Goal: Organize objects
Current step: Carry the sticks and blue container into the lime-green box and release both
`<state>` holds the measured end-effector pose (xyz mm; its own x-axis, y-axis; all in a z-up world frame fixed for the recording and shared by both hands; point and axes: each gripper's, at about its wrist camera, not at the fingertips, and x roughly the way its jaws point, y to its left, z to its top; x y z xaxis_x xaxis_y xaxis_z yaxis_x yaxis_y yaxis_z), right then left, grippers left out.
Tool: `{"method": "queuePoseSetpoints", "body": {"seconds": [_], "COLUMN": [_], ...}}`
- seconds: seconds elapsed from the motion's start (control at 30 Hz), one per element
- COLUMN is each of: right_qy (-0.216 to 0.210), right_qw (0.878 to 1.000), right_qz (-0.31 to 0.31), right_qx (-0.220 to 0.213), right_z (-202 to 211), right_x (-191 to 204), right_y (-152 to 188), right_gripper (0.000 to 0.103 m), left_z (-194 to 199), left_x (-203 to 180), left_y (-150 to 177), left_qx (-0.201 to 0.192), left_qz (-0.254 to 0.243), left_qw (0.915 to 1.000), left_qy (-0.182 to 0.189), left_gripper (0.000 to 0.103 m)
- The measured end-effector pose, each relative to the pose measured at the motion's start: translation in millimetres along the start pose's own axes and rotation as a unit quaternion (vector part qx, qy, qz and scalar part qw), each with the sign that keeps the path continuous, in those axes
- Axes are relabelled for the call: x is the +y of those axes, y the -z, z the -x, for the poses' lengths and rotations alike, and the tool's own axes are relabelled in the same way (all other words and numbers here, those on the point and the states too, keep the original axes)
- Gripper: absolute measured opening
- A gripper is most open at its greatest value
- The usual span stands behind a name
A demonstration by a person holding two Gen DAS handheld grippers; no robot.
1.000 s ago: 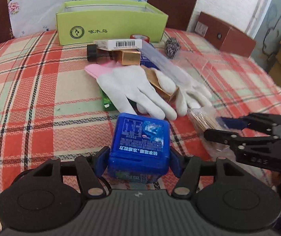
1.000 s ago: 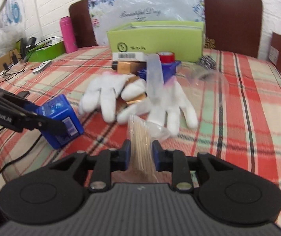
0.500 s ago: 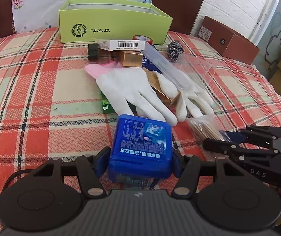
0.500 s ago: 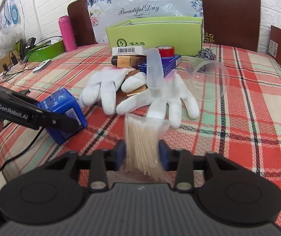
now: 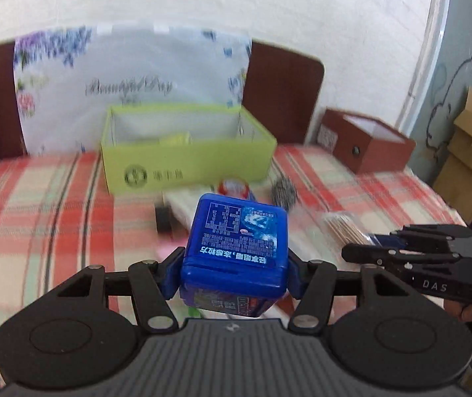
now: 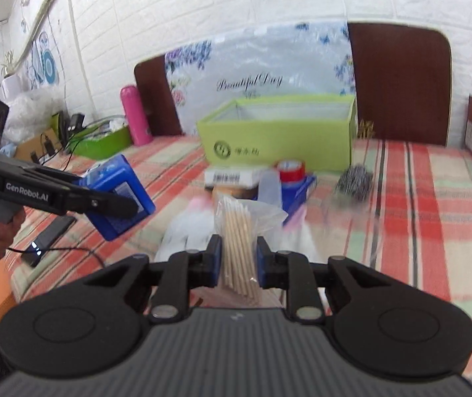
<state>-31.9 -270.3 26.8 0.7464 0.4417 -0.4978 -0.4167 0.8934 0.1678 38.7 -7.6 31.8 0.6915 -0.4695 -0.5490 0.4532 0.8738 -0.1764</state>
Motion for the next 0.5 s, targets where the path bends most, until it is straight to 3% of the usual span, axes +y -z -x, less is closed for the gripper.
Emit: {"method": "queuePoseSetpoints", "body": {"seconds": [0.23, 0.5], "right_qy": [0.029, 0.068], "right_qw": [0.998, 0.994], "right_qz": [0.012, -0.02], "right_qx": [-0.06, -0.077], "right_z": [-32.0, -108.3], "right_x": [-20.6, -61.5], "right_y": [-63.8, -126.3], "right_gripper": [0.02, 0.02], "left_z": [-28.0, -99.5], "left_x": [17.1, 55.9], "left_y": [-66.7, -126.8], "left_qx": [-0.062, -0.058], "left_qz": [0.026, 0.048], "left_qw": [0.9977, 0.9959], "left_qy": [-0.002, -0.05], "left_gripper": [0.062, 0.062]}}
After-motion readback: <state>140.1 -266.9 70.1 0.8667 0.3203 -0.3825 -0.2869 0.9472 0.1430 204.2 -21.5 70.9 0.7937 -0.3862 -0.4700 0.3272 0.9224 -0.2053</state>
